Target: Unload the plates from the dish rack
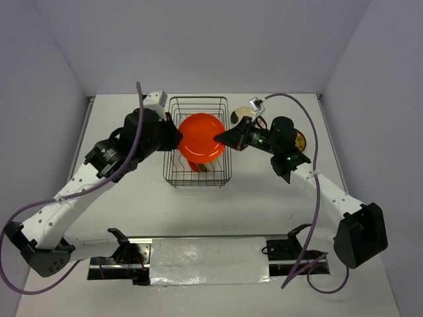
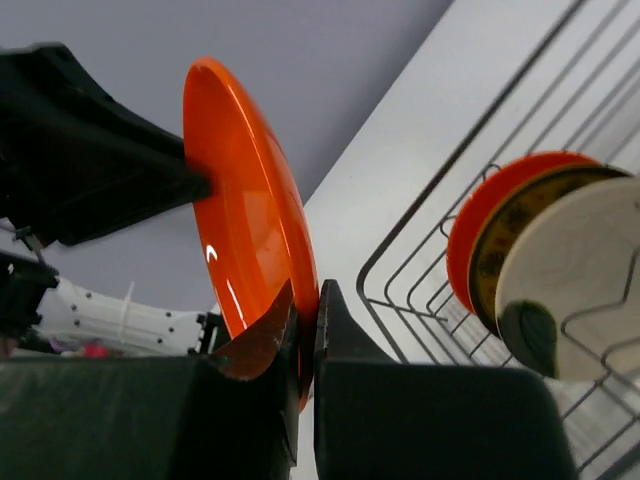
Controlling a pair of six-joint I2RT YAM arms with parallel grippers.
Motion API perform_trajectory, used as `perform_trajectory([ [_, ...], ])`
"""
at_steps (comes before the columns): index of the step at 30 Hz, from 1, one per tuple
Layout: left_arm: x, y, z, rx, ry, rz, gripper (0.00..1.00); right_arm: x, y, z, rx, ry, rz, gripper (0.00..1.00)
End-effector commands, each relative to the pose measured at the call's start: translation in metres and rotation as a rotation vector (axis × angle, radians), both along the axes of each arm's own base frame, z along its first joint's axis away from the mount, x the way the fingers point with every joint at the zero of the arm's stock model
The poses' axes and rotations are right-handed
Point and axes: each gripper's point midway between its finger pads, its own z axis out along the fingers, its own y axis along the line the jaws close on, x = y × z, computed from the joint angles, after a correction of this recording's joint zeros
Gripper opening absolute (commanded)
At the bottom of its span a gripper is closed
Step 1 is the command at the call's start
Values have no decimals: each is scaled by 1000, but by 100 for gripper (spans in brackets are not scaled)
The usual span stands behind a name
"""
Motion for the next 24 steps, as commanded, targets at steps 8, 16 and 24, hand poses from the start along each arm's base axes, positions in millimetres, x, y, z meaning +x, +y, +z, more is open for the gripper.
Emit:
perform_trajectory([
  [8, 49, 10, -42, 221, 55, 217, 97, 22, -192, -145, -189, 423, -791, 0],
  [16, 73, -3, -101, 372, 188, 254, 84, 31, -250, -216, -258, 580, -895, 2],
  [24, 82, -6, -129, 437, 232, 264, 84, 26, -257, -250, -414, 651, -936, 79],
])
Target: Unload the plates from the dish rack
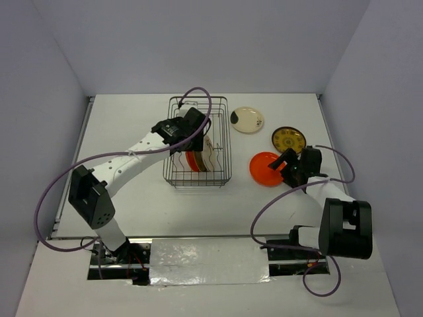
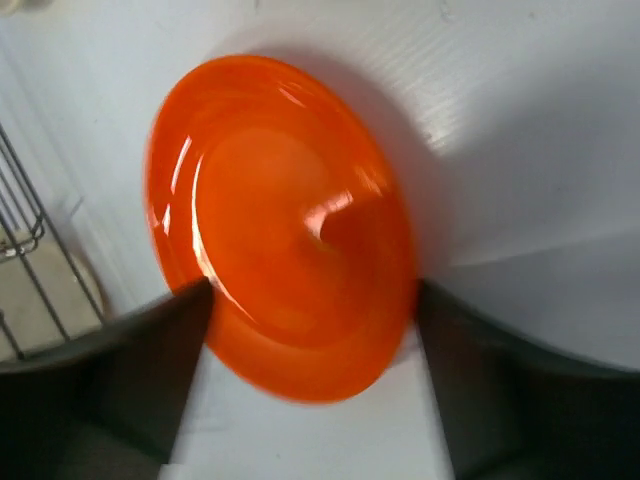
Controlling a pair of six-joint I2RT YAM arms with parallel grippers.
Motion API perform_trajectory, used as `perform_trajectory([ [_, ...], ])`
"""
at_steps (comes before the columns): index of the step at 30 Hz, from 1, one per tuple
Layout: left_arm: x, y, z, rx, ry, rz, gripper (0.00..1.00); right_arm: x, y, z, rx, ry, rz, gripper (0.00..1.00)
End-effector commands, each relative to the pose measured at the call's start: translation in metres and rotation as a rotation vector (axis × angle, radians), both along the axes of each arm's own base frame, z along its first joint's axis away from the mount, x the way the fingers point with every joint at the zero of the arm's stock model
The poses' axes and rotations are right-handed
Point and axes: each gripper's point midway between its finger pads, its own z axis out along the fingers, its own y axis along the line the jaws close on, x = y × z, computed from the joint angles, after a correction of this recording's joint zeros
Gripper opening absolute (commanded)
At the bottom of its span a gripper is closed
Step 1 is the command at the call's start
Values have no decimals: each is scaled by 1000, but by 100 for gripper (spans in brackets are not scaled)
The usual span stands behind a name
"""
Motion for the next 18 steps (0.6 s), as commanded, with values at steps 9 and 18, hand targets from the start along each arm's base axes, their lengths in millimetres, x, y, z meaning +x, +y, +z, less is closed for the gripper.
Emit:
perform_trajectory([
  [9, 16, 9, -16, 119, 23, 118, 60, -15, -17, 117, -470, -161, -105, 100],
  [18, 17, 15, -36, 161, 35, 155, 51, -31, -10, 162, -444, -282, -62, 100],
])
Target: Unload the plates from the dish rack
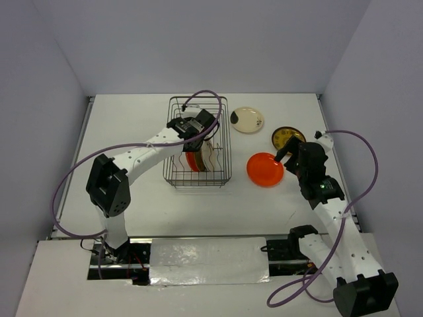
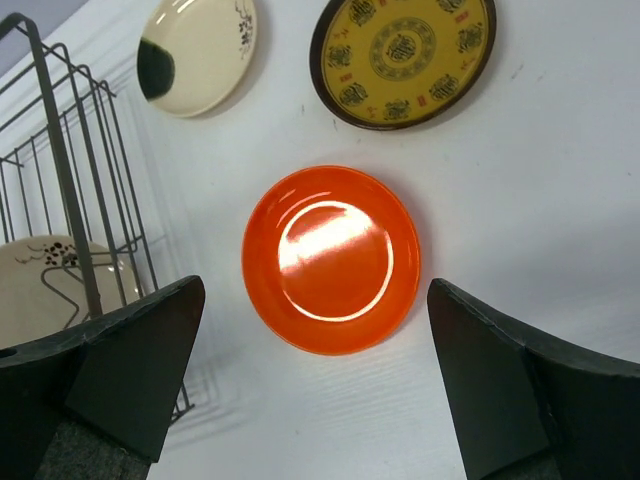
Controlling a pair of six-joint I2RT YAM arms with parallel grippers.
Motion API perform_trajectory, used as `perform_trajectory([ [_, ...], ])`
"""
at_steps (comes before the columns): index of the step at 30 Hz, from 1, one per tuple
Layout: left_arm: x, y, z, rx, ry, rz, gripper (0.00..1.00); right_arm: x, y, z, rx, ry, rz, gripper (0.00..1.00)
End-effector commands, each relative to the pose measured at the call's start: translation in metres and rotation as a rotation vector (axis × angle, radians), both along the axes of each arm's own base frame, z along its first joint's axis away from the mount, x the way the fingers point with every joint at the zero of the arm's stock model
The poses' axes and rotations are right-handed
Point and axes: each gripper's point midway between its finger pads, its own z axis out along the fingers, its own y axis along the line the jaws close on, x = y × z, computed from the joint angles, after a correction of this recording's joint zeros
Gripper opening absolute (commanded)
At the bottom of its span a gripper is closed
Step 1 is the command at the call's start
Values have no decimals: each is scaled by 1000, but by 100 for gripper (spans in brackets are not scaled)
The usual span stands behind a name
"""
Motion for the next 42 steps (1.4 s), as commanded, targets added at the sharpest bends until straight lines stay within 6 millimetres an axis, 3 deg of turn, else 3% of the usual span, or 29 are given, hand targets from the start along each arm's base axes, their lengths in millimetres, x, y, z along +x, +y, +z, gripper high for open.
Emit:
perform_trajectory([
  [1, 2, 3, -8, 27, -6, 30, 48, -8, -1, 12, -25, 2, 14, 100],
  [5, 1, 3, -19, 36, 14, 36, 29, -9, 4, 17, -16, -11, 44, 100],
  [9, -1, 10, -9, 53, -1, 62, 4, -12, 4, 24, -15, -29, 46, 100],
  [10, -2, 13, 1, 47, -24, 72, 0, -12, 4, 25, -14, -30, 50, 100],
  [16, -6, 22, 73, 10, -161, 85, 0, -10, 22, 30, 25, -51, 137, 100],
  [18, -10, 25, 101, -11, -205, 92, 0, -3, 39, 37, 56, -96, 226, 100],
  [19, -11, 26, 112, -8, -230, 91, 0, -4, 57, 36, 103, -100, 322, 100],
  [20, -13, 27, 128, -22, -260, 93, 0, 2, 71, 45, 130, -147, 385, 100],
  [22, -22, 34, 140, 4, -270, 99, 0, 9, 96, 66, 186, -252, 521, 100],
  [23, -26, 36, 152, -9, -288, 104, 0, 0, 123, 71, 264, -263, 674, 100],
  [24, -30, 36, 155, -15, -290, 103, 0, -3, 138, 82, 307, -307, 764, 100],
  [25, -34, 34, 158, -26, -292, 91, 0, -4, 152, 106, 328, -427, 864, 100],
  [26, -42, 32, 162, -82, -288, 61, 0, -16, 172, 108, 415, -409, 981, 100],
  [27, -45, 28, 165, -107, -288, 16, 0, -18, 180, 120, 430, -443, 1017, 100],
  [30, -59, -2, 182, -346, -333, -158, 0, -14, 204, 140, 412, -483, 1081, 100],
  [31, -64, -10, 174, -391, -320, -210, 0, -7, 209, 131, 414, -443, 1077, 100],
  [32, -73, -27, 203, -537, -389, -303, 0, -6, 215, 132, 425, -437, 1096, 100],
  [34, -82, -37, 205, -616, -395, -362, 0, 0, 222, 130, 465, -415, 1100, 99],
  [35, -89, -44, 221, -685, -426, -408, 0, 1, 224, 128, 476, -405, 1108, 97],
  [39, -96, -61, 222, -762, -405, -492, 0, -3, 233, 124, 525, -402, 1158, 82],
  [40, -95, -65, 218, -768, -393, -505, 0, -4, 232, 125, 526, -406, 1162, 66],
  [41, -95, -70, 217, -784, -381, -521, 0, -6, 233, 124, 529, -410, 1169, 56],
  [42, -94, -72, 214, -783, -372, -523, 2, -10, 231, 129, 526, -428, 1173, 37],
])
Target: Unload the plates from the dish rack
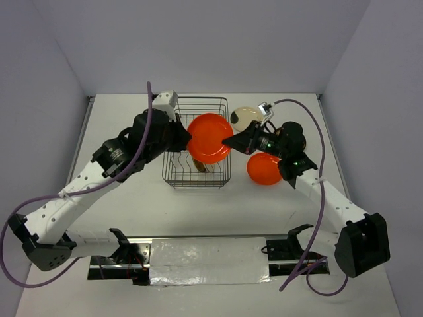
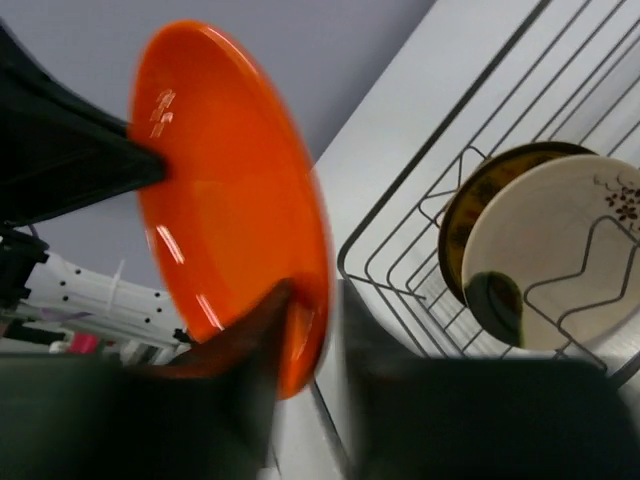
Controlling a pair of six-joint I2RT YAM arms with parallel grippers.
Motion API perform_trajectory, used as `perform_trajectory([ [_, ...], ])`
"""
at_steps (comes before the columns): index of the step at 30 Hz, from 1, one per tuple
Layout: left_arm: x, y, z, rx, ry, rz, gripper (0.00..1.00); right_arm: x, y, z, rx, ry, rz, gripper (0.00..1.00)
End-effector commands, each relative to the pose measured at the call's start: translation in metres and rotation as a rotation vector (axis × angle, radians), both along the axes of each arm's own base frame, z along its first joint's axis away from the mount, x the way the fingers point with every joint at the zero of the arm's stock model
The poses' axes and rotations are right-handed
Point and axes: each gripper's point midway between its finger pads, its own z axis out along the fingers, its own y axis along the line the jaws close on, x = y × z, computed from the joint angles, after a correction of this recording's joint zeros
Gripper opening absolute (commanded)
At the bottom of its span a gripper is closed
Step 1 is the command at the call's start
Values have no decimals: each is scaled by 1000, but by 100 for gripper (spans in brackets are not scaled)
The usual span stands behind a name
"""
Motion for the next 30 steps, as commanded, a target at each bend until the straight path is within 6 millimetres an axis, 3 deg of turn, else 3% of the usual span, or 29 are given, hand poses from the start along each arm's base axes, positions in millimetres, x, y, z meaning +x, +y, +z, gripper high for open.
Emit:
perform_trajectory([
  [1, 7, -37, 19, -116, -41, -125, 10, -10, 1, 32, 58, -108, 27, 0],
  [4, 29, -20, -7, 9, 22, 28, 93, 9, -31, 13, -12, -17, -177, 0],
  [5, 35, -10, -14, 50, 34, 89, 100, 18, -46, 4, -45, 37, -271, 0],
  [6, 43, 7, -18, 112, 32, 179, 99, 22, -74, -28, -125, 177, -396, 0],
  [7, 49, 9, -30, 165, 43, 205, 99, 34, -104, -45, -172, 229, -557, 0],
  [8, 53, 12, -31, 187, 41, 227, 100, 28, -124, -67, -214, 283, -626, 0],
  [10, 60, 15, -49, 263, 67, 252, 100, 31, -166, -92, -229, 335, -751, 0],
  [11, 62, 14, -52, 278, 73, 256, 100, 26, -174, -113, -245, 373, -761, 1],
  [13, 69, 11, -67, 325, 95, 263, 99, 26, -210, -134, -271, 416, -838, 3],
  [17, 77, 8, -88, 393, 133, 278, 95, 23, -223, -175, -340, 498, -786, 2],
  [21, 84, 4, -108, 435, 166, 288, 93, 25, -225, -197, -379, 553, -771, 1],
  [23, 85, 4, -112, 449, 172, 291, 92, 23, -229, -206, -404, 573, -779, 6],
  [25, 87, 3, -121, 474, 182, 293, 91, 20, -233, -210, -429, 585, -796, 47],
  [26, 88, 4, -122, 484, 185, 300, 90, 17, -235, -211, -442, 593, -808, 62],
  [28, 90, 5, -129, 508, 199, 311, 88, 15, -242, -205, -474, 572, -845, 75],
  [30, 92, 6, -133, 527, 205, 321, 86, 14, -248, -199, -519, 559, -884, 100],
])
